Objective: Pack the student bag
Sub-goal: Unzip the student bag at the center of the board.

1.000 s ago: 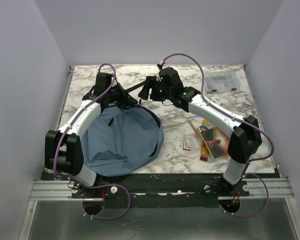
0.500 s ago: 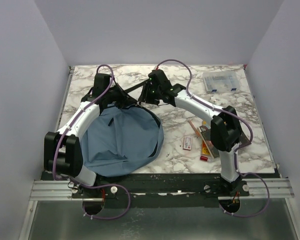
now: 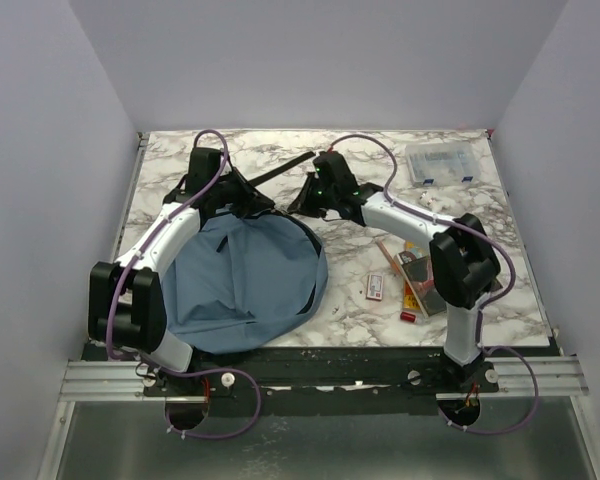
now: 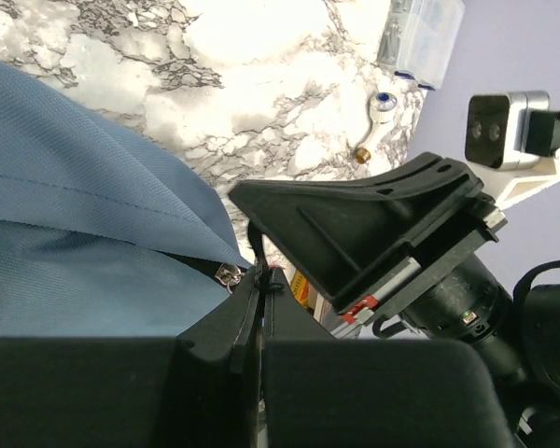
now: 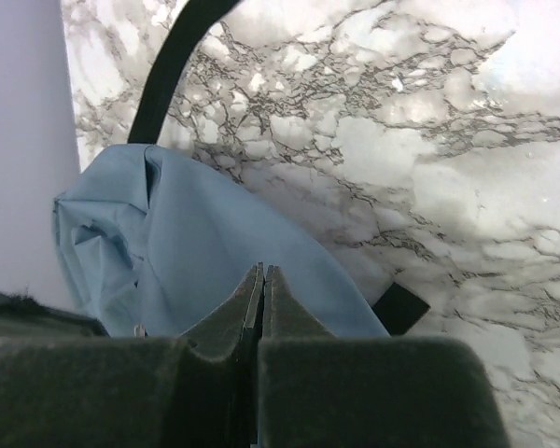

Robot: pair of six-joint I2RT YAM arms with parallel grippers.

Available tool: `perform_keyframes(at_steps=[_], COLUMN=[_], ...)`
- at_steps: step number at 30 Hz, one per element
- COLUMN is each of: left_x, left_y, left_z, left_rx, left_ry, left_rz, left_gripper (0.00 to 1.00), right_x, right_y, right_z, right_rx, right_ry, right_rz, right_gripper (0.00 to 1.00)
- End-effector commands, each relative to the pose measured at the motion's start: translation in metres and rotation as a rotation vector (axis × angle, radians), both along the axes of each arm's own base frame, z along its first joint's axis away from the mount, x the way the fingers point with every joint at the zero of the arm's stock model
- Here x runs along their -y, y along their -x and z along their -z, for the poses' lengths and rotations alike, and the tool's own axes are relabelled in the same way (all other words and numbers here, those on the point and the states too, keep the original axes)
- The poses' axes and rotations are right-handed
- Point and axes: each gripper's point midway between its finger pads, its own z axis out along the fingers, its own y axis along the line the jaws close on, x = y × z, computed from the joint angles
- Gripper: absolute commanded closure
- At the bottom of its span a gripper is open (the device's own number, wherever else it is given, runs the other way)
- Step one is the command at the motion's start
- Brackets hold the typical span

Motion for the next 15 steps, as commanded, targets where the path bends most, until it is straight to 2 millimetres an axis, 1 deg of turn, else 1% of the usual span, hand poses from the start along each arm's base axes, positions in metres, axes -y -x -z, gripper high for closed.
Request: perform_keyframes(at_steps=[1,2,3,5,7,11,13,14,15], left_x=[-0.001,-0.002,-0.003,-0.004,-0.004,-0.004,0.0,0.002,0.004], left_y=[-0.005,-0.005,-0.006,-0.008,-0.008,-0.008,-0.007,-0.007,-0.006], left_z=[0.003,0.006,0.007,0.012,0.016,0.019,0.018,0.018,0.019], left_rx=[0.008,0.001,-0.002,-0.017,-0.03,-0.04,-0.039,-0.038,-0.037], left_ry=[0.006,0.003,0.002,0.003,0.002,0.007,0.013,0.012,0.01], left_rz=[-0.001,-0.004,-0.006,-0.009,-0.008,-0.004,0.012,0.02,0.028], left_gripper=[1.0,1.0,1.0,1.0,1.0,1.0,1.0,1.0,0.97], right_x=[0.011,0.015,0.022,0.031,0.036,0.046,0.045,0.044,0.041], right_y=[-0.005,-0.001,0.002,0.009,0.016,0.023,0.025,0.026,0.029], right_z=[-0.066,-0.075,-0.09,-0.109,-0.11,-0.11,-0.105,-0.106,-0.106], right_rx=[0.124,0.155,0.186,0.234,0.235,0.211,0.191,0.188,0.191], right_ry=[-0.234,-0.279,-0.336,-0.433,-0.471,-0.55,-0.567,-0.581,-0.597], right_rz=[0.045,0.045,0.053,0.052,0.041,0.012,-0.021,-0.046,-0.082], right_gripper=[0.99,0.99,0.99,0.99,0.99,0.99,1.0,0.99,1.0])
